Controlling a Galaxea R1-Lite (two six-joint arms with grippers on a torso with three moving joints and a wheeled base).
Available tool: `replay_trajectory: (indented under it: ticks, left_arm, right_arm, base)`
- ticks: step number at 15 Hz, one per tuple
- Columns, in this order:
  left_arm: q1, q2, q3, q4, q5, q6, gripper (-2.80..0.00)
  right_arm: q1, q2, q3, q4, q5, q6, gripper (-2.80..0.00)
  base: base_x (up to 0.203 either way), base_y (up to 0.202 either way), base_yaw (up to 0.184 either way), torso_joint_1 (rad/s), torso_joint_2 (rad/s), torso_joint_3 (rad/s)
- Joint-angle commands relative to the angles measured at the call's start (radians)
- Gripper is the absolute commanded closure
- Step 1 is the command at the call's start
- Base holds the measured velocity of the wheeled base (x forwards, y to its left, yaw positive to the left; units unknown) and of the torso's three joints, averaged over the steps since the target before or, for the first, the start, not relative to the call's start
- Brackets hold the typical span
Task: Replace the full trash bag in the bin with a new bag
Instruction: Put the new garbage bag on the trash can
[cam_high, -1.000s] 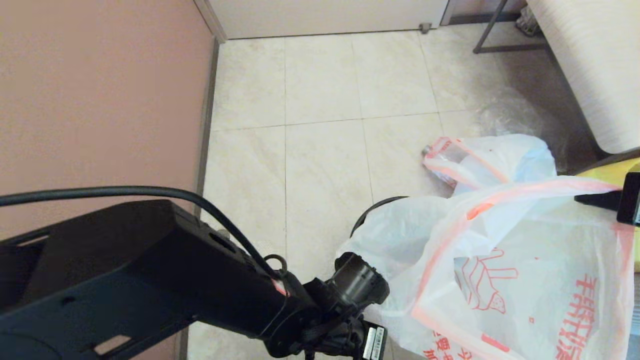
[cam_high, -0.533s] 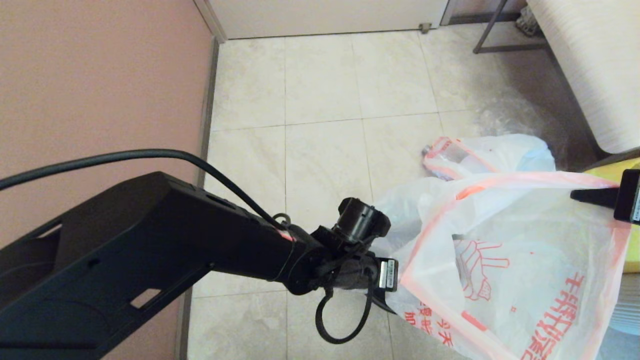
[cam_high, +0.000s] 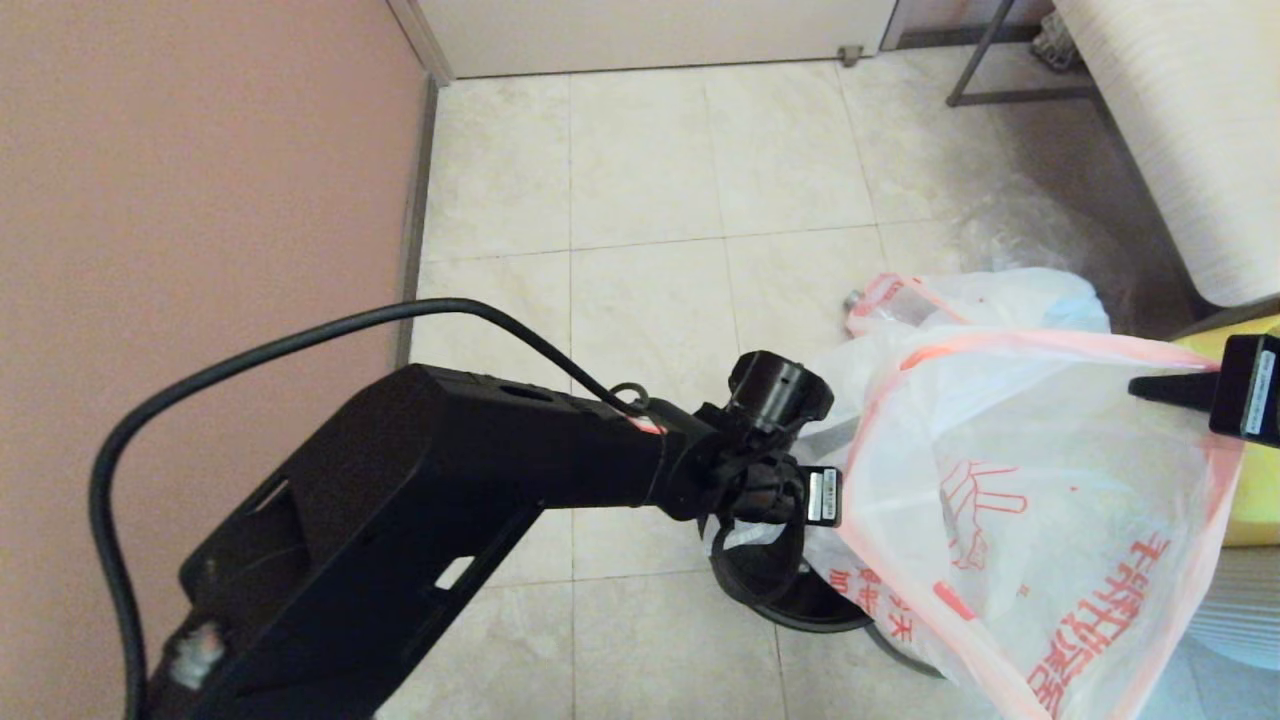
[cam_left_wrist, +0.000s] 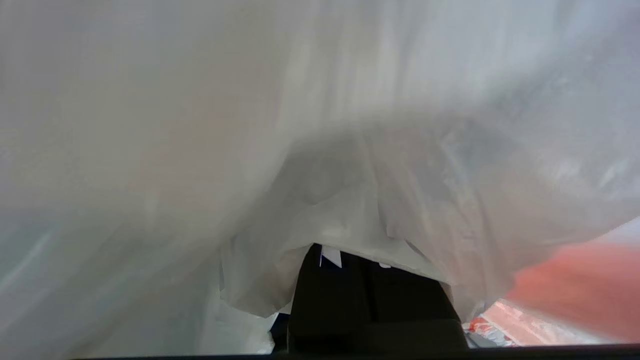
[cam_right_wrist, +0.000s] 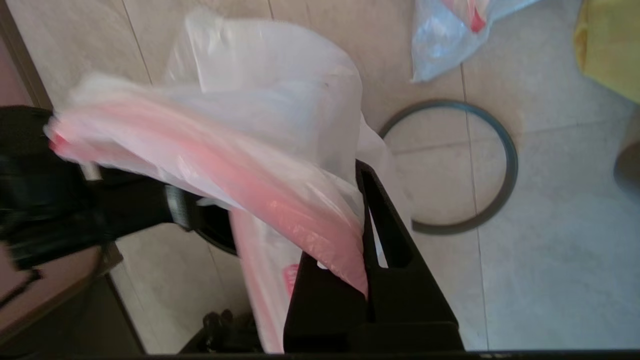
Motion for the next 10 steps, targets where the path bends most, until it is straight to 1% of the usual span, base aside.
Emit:
replay_trajectory:
  ticks: [1,2,3,4,6,8,10]
  left_arm:
    - [-0.001,0.124,-0.102,0.036,0.0,0.025,0.0]
    - [-0.001,0.157,-0.11,0.03,0.003,0.063,0.0]
    - [0.004,0.181,-0.114,0.02,0.023,0.081,0.0]
    - [0.017,0.193,-0.115,0.016,0.038,0.083,0.0]
    - [0.041,0.172,-0.106,0.015,0.052,0.072,0.0]
    - [0.042,0.082,-0.074,0.02,0.057,0.036,0.0]
    - [0.036,-0.04,0.01,0.02,0.054,0.016,0.0]
  right_arm:
    - [0.001,0.02,-0.001,-0.015,0.002,0.002,0.0]
    - [0.001,0.027,-0.001,-0.028,0.003,0.002,0.0]
    - [0.002,0.031,-0.001,-0.034,0.004,0.0,0.0]
    - [0.004,0.031,-0.001,-0.032,0.004,0.0,0.0]
    - [0.008,0.031,0.004,-0.032,0.005,0.002,0.0]
    - [0.021,0.035,0.011,-0.034,0.005,0.002,0.0]
    - [0.051,0.068,0.016,-0.04,0.001,0.002,0.0]
  base:
    - [0.0,0.0,0.0,0.0,0.0,0.0]
    - [0.0,0.0,0.0,0.0,0.0,0.0]
    - [0.0,0.0,0.0,0.0,0.0,0.0]
    - [0.0,0.0,0.0,0.0,0.0,0.0]
    - [0.0,0.0,0.0,0.0,0.0,0.0]
    - [0.0,0.0,0.0,0.0,0.0,0.0]
    - [0.0,0.0,0.0,0.0,0.0,0.0]
